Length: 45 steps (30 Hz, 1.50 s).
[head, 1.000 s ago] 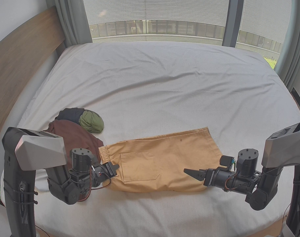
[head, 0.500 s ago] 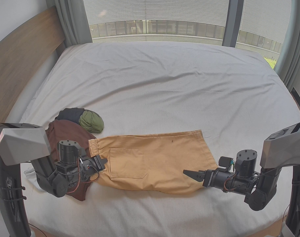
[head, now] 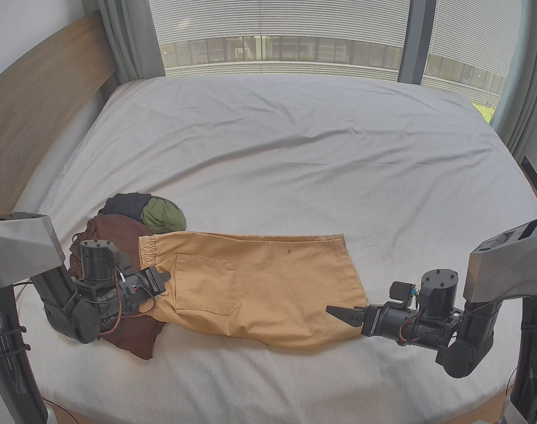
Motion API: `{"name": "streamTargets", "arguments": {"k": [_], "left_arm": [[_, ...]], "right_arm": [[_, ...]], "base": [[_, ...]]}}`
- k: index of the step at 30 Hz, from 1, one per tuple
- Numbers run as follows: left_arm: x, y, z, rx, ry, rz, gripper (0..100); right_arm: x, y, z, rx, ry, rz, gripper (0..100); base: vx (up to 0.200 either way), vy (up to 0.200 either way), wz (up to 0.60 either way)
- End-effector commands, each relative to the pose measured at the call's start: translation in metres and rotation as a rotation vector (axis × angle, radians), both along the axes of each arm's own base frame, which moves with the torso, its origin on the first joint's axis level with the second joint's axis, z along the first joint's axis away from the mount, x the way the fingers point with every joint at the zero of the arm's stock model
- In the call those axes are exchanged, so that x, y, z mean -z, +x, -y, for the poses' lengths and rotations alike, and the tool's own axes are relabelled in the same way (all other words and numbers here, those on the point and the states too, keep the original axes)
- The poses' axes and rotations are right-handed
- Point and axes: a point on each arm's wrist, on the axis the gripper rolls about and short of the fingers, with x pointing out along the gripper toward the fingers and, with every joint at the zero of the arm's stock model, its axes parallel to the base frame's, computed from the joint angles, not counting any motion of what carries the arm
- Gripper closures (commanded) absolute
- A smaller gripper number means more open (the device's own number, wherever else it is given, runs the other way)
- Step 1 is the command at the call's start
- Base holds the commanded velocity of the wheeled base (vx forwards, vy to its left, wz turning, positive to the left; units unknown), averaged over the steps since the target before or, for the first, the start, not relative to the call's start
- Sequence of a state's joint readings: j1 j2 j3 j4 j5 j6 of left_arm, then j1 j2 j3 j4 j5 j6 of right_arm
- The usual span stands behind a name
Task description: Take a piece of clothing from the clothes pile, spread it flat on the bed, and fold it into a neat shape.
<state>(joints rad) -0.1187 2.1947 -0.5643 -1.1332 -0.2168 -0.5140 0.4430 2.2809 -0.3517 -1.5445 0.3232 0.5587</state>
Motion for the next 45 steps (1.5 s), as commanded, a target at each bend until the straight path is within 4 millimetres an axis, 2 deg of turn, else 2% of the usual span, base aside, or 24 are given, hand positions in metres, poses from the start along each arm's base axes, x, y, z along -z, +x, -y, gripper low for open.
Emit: {"name": "streamTargets", "arguments": {"k": [1,5,20,37,45], "left_arm": [[-0.007,-0.002,-0.001,0.0,-0.004,0.015,100],[-0.008,-0.003,0.002,0.009,-0.005,0.018,100],[-0.052,-0.001,0.051,0.142,-0.015,0.036,100],[-0.064,0.007,0.108,0.255,-0.052,0.046,100],[-0.064,0.007,0.121,0.285,-0.048,0.027,100]], "right_arm": [[0.0,0.0,-0.001,-0.004,0.0,0.0,0],[0.0,0.0,-0.001,-0.004,0.0,0.0,0],[-0.004,0.001,0.002,0.005,0.007,0.013,0],[-0.016,0.007,0.014,0.049,0.026,0.049,0],[-0.021,0.008,0.018,0.062,0.034,0.062,0]], "base": [[0.0,0.0,0.0],[0.0,0.0,0.0],[0.0,0.0,0.0],[0.0,0.0,0.0],[0.0,0.0,0.0]]}}
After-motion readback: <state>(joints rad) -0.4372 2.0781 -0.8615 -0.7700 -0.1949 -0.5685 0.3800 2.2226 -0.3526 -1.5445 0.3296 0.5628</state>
